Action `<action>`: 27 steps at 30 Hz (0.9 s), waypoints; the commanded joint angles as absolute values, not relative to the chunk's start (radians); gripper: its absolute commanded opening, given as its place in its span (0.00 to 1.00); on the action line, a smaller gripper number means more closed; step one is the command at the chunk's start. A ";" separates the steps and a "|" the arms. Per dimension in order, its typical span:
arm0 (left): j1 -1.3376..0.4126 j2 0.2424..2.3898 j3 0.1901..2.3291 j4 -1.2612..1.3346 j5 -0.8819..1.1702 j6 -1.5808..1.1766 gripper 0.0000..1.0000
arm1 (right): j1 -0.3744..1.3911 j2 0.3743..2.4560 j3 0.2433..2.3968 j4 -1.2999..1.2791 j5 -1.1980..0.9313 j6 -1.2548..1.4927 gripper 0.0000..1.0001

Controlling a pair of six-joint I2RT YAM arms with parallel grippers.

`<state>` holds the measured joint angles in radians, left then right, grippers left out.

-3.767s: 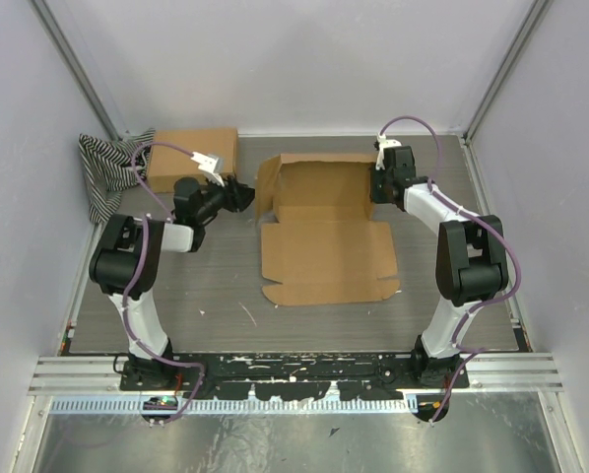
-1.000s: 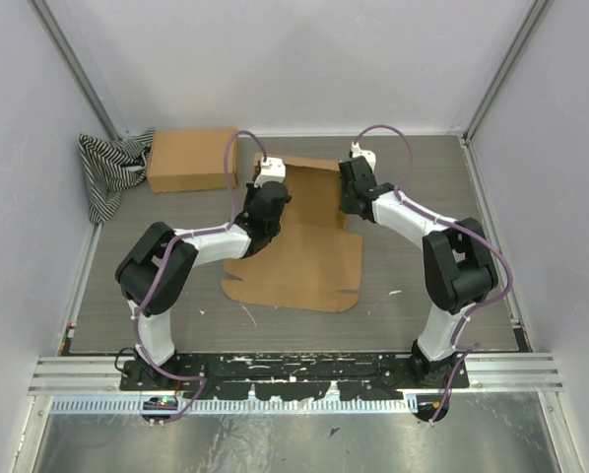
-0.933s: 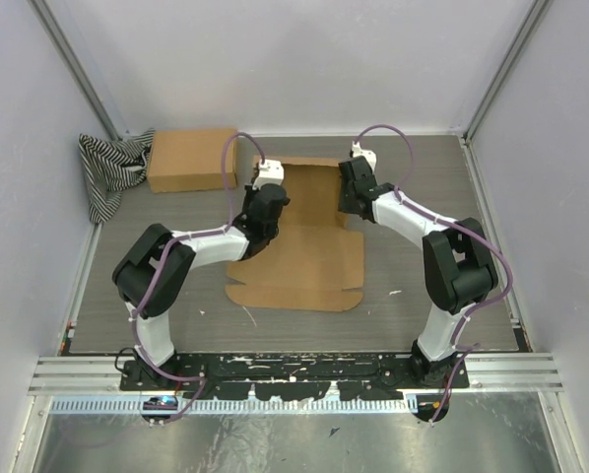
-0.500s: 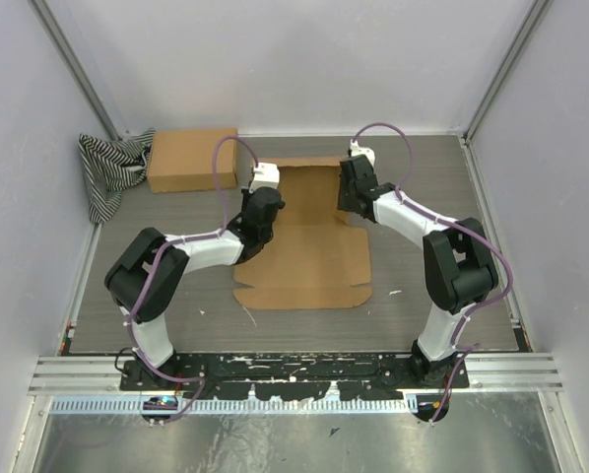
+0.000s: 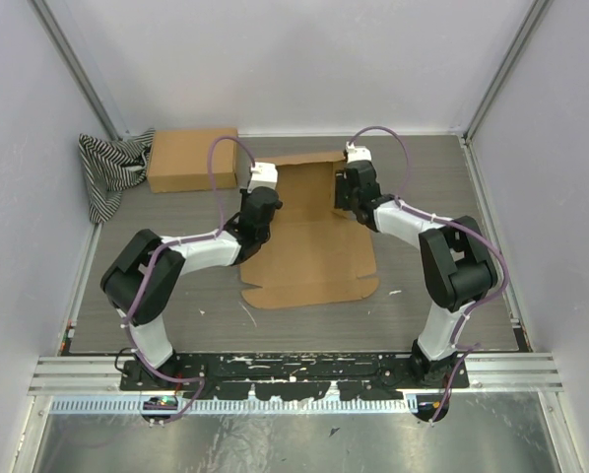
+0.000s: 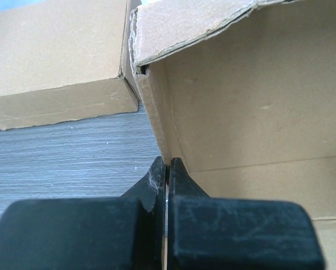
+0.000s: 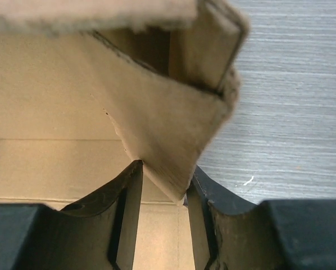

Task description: Fold the paper box

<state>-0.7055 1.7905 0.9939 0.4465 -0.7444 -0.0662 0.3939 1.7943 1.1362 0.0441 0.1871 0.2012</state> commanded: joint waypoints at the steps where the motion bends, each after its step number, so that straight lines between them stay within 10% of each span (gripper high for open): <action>1: -0.710 1.760 0.962 0.458 -0.699 -0.088 0.00 | 0.391 1.772 1.097 0.265 0.117 0.147 0.41; 9: -0.710 1.756 0.961 0.431 -0.699 -0.091 0.00 | 0.387 1.799 1.106 0.289 0.175 0.129 0.01; 18: -0.727 1.688 1.047 0.150 -0.780 -0.104 0.00 | 0.431 1.859 1.287 -0.181 0.708 0.308 0.01; 27: -0.727 1.640 1.077 0.021 -0.754 -0.132 0.00 | 0.430 1.879 1.312 -0.268 0.611 0.399 0.01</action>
<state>-0.7341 1.6875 1.0473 0.1467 -0.7231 -0.1310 0.4568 1.8843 1.2942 -0.1749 0.5522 0.3397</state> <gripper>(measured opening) 0.014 0.061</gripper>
